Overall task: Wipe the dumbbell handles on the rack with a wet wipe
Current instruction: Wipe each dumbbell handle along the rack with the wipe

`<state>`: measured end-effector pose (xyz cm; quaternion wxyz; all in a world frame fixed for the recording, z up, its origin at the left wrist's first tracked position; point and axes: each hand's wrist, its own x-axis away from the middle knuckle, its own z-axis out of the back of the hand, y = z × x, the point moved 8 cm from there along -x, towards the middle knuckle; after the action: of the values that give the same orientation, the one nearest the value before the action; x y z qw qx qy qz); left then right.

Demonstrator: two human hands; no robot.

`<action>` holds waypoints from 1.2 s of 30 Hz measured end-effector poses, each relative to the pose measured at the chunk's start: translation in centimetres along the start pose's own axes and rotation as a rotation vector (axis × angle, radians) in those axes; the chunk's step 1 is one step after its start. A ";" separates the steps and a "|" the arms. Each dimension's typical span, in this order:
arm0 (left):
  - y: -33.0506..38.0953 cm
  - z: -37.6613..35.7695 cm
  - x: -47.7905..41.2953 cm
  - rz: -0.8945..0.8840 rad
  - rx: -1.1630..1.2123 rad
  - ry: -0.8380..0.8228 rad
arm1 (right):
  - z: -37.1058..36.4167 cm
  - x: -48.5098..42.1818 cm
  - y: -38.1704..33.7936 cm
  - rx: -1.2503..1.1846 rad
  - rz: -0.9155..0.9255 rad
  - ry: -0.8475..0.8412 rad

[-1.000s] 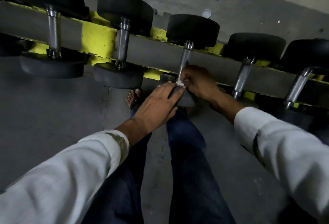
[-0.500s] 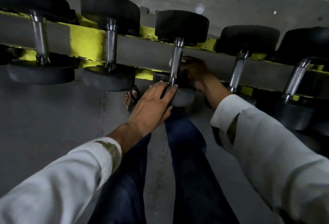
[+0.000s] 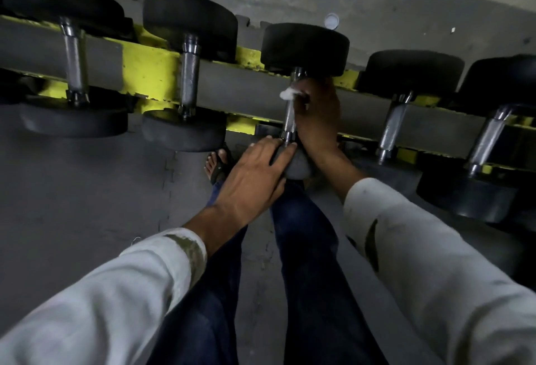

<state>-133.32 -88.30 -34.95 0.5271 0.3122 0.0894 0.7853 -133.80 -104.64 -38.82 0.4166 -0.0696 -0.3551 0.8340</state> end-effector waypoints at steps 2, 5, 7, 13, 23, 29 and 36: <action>0.0 -0.1 0.0 -0.007 0.000 -0.007 | -0.9 0.0 -1.8 0.343 0.313 -0.120; -0.2 -0.2 -0.1 -0.018 -0.002 -0.011 | -1.0 -0.8 -1.7 0.575 0.508 -0.097; -0.3 -0.2 0.0 -0.020 -0.004 -0.014 | -1.4 -0.3 -1.4 0.620 0.549 -0.186; -0.1 -0.2 0.2 -0.014 -0.001 -0.017 | -1.7 -2.1 -3.4 0.802 0.728 -0.384; 0.3 0.3 0.4 0.017 -0.014 -0.022 | -7.6 0.4 -5.3 0.943 0.549 -1.222; 0.8 -0.4 0.5 0.056 -0.033 0.014 | -3.1 2.2 -4.3 0.604 0.715 -0.890; 0.6 -0.7 0.5 0.075 -0.031 0.031 | -0.7 2.5 2.8 0.199 0.054 -0.592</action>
<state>-134.36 -87.96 -35.02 0.5007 0.2951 0.0735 0.8105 -136.90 -103.53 -40.76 0.2777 0.2080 -0.3757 0.8593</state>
